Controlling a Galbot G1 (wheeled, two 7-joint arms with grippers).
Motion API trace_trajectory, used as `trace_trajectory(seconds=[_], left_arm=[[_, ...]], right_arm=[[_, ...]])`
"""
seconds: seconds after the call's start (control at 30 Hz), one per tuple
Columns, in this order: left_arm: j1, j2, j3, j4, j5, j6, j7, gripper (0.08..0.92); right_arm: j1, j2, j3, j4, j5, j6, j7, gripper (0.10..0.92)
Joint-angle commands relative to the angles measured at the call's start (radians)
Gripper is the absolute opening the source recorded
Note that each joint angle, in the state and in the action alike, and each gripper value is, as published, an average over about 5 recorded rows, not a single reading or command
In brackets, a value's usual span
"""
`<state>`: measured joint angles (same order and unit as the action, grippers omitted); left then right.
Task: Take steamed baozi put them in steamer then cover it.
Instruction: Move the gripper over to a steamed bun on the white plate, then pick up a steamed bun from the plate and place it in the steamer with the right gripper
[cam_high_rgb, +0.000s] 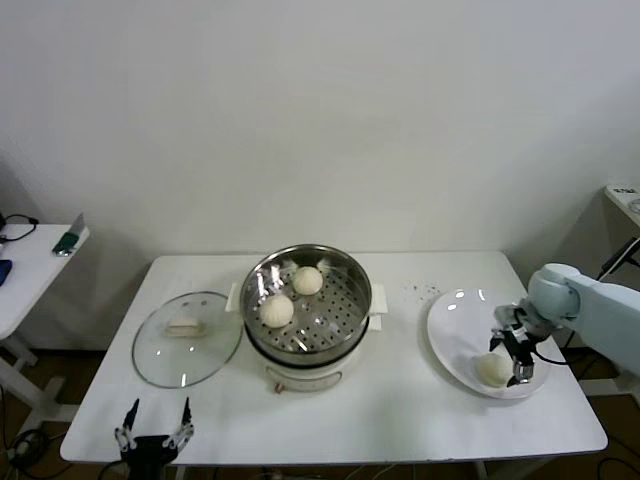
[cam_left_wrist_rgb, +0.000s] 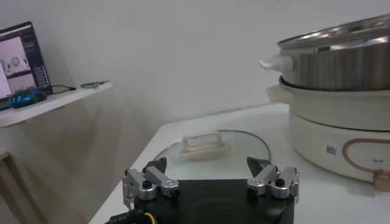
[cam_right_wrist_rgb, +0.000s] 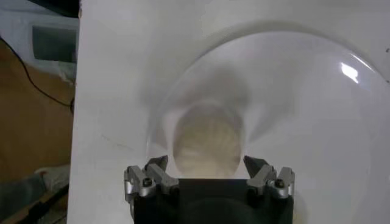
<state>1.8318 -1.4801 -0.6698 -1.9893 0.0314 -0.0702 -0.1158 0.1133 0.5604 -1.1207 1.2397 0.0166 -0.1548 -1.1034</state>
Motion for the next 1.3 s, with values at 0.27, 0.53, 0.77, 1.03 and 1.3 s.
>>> trace_trajectory(seconds=[0.27,0.53,0.77,1.03,1.3], left_arm=[[-0.002,-0.004,0.003,0.001,0.014,-0.001,-0.001,0.823],[-0.003,-0.004,0.007,0.0,0.013,-0.001,-0.001,0.823],[0.0,-0.002,0.01,0.0,0.011,-0.002,-0.001,0.823],[-0.004,-0.005,0.015,0.001,0.013,0.001,-0.001,0.823],[-0.008,-0.002,0.029,-0.01,-0.005,0.016,0.0,0.823]], right_arm=[[-0.045,0.028,0.03,-0.028,-0.031,0.008,-0.009,0.737],[0.03,0.028,0.006,-0.032,-0.025,0.043,-0.018,0.712],[0.271,0.097,-0.086,-0.036,-0.087,0.282,-0.091,0.708],[0.543,0.295,-0.141,0.001,-0.14,0.522,-0.204,0.712],[0.681,0.505,-0.174,0.021,-0.006,0.609,-0.217,0.721]])
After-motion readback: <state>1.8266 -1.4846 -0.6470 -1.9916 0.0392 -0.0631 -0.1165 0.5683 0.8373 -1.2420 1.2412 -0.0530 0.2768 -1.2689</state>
